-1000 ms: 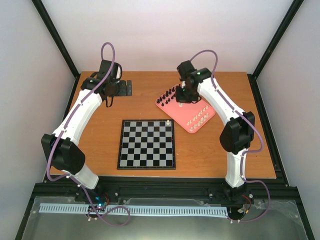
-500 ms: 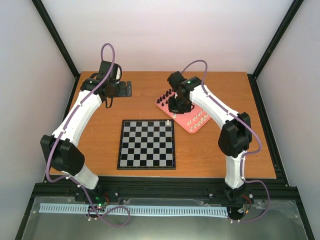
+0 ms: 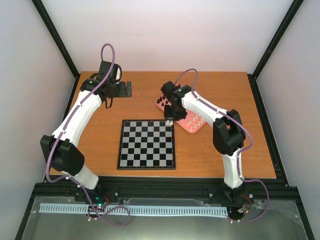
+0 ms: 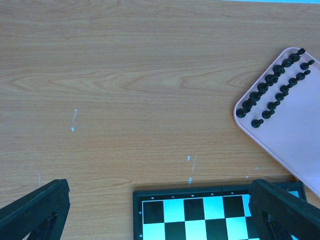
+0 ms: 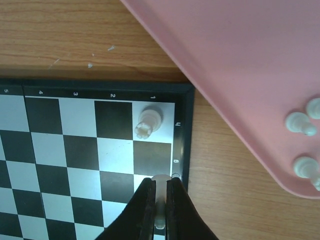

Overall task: Set up the chess pieces on the board
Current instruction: Place the chess piece on the chessboard.

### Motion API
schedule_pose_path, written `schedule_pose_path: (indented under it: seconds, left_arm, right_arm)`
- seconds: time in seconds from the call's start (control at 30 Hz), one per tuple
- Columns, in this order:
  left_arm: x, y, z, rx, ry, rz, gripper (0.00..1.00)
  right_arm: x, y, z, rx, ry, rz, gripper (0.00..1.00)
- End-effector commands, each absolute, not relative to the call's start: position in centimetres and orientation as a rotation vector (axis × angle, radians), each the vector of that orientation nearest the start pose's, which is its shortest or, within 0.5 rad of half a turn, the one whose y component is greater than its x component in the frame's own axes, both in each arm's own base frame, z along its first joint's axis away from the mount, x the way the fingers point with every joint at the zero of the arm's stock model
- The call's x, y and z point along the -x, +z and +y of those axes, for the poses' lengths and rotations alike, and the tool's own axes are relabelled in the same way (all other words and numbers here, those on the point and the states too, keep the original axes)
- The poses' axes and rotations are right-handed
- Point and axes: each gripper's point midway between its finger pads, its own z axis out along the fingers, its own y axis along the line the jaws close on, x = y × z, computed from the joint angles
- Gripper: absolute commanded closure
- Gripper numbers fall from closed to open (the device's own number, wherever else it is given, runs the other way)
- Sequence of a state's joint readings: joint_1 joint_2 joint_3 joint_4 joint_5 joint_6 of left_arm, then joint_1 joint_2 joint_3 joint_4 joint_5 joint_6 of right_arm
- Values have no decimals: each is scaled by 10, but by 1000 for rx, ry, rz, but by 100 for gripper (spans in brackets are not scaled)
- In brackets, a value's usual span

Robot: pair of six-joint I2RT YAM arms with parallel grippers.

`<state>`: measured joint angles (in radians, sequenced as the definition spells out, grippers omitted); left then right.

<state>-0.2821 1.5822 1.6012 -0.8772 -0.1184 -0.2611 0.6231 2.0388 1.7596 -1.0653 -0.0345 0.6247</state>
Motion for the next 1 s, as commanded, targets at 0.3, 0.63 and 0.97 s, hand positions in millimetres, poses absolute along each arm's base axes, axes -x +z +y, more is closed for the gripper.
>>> schedule_pose_path:
  seconds: [0.3,0.63,0.97]
  left_arm:
    - [-417,256,-103,8,-120,2425,0]
    - [-416,253,-103,8,-114,2430,0]
    - [-415,248,-102,10,-109,2439,0]
  right_arm:
    - [-355,74,282,31,206,3005,97]
    - [-355,64,290,71,209,3032,97]
    - [-352,57,291,85,203,3055,97]
